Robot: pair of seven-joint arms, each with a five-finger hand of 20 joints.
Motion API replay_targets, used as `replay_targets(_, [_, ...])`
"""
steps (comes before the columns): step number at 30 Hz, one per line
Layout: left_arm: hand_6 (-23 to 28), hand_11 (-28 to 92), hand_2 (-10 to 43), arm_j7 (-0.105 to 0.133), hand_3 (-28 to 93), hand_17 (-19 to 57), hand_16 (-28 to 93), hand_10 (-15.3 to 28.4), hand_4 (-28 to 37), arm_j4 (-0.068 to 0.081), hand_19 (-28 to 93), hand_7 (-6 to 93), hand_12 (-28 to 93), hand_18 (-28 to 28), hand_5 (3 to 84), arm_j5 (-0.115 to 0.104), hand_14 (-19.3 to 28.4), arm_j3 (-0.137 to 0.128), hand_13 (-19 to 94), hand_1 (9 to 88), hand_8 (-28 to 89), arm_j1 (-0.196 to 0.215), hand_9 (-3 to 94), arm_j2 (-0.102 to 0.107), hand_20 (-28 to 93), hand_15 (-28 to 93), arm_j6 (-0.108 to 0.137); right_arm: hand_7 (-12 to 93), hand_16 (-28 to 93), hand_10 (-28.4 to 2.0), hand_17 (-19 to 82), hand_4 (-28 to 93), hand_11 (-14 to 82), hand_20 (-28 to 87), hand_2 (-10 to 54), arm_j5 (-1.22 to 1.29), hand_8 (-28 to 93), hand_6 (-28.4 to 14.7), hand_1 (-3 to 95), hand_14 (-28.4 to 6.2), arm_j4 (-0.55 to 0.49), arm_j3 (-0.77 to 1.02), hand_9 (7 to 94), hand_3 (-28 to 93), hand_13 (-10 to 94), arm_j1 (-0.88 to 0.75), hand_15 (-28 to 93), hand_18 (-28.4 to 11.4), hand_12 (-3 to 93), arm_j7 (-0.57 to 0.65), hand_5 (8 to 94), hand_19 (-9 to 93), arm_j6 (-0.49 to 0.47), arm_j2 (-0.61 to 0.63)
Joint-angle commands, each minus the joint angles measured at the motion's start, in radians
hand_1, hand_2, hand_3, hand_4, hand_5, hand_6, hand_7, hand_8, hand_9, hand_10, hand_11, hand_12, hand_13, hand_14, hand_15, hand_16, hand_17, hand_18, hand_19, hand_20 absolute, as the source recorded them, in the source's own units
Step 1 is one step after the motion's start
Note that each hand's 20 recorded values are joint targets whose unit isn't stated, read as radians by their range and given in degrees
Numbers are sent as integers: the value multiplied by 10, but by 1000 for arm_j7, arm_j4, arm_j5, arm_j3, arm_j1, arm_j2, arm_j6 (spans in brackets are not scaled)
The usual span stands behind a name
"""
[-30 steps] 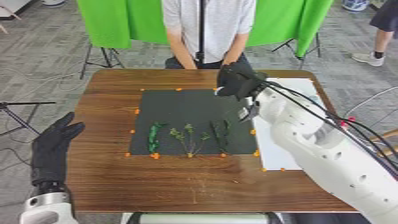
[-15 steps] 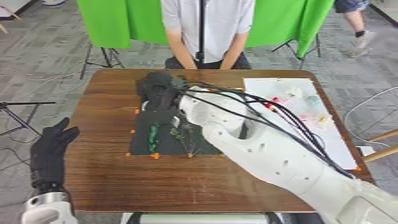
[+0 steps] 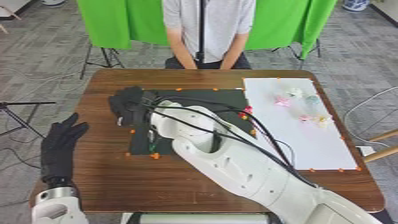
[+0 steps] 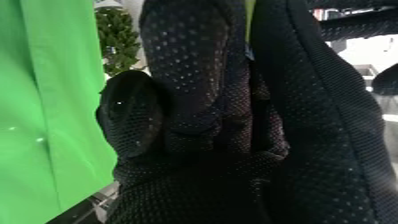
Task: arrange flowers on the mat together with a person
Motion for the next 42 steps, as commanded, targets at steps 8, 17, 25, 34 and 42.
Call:
replay_targets(8, [33,194,74,-5,686,82,-17,149,-283,19,103,106,136,101,485,1,165,34,392,133,-65,-26,503,-15,155,177,-21,211,223,-71,628,-219,45,294,-95,-153,53,44,597,1,102,45,919,558,937,-54,467,-96,320,-22,805,932,-5,-49])
replay_targets(17, [32,195,65,-10,688,81,-18,151,-283,21,105,108,137,102,483,6,166,39,392,133,-65,-29,504,-17,155,179,-33,200,227,-77,622,-210,41,291,-95,-201,38,46,580,-2,119,50,887,556,937,-68,453,-95,303,-19,775,932,-26,-45])
replay_targets(25, [32,200,60,-14,688,80,-18,152,-283,18,107,108,138,103,482,11,166,37,394,138,-65,-22,507,-18,155,181,-40,187,248,-103,618,-229,126,289,-95,-180,-12,52,506,-4,98,48,806,629,937,-62,426,-96,181,-12,697,932,-62,-36])
replay_targets(34, [32,203,55,-22,689,80,-19,154,-283,15,108,112,140,103,484,13,168,33,396,145,-65,-17,510,-16,154,185,-46,176,256,-112,606,-242,122,284,-95,-175,-126,56,446,-10,78,45,759,695,937,-50,402,-101,152,-1,617,930,-126,-23])
replay_targets(42, [31,205,54,-28,688,78,-19,152,-283,9,107,115,141,104,484,14,168,28,396,149,-66,-6,510,-15,153,186,-46,168,265,-115,601,-247,103,284,-95,-145,-125,62,429,-17,45,37,729,693,937,-17,382,-105,137,6,578,925,-160,7])
